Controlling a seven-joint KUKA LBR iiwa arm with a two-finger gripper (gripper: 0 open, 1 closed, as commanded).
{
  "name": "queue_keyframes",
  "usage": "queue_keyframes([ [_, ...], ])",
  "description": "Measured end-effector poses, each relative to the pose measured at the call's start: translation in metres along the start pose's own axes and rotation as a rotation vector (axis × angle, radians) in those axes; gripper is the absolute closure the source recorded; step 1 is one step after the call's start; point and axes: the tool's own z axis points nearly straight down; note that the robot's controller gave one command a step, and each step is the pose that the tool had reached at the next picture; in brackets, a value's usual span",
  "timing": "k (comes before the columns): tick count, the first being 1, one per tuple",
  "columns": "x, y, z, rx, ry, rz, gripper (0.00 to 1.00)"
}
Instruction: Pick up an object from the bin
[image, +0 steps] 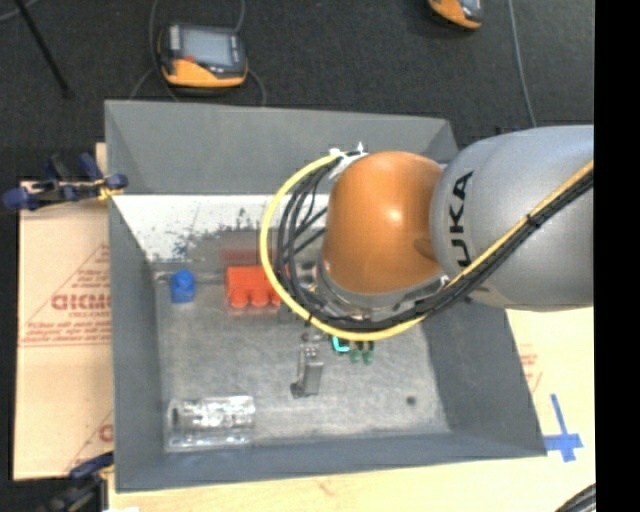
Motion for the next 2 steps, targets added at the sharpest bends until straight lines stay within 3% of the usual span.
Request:
queue_keyframes([
  [1, 0.034, 0.023, 0.122, 0.001, -0.003, -0.186, 0.0],
  [2, 0.022, 0.064, 0.137, 0.01, -0.005, -0.178, 0.0],
])
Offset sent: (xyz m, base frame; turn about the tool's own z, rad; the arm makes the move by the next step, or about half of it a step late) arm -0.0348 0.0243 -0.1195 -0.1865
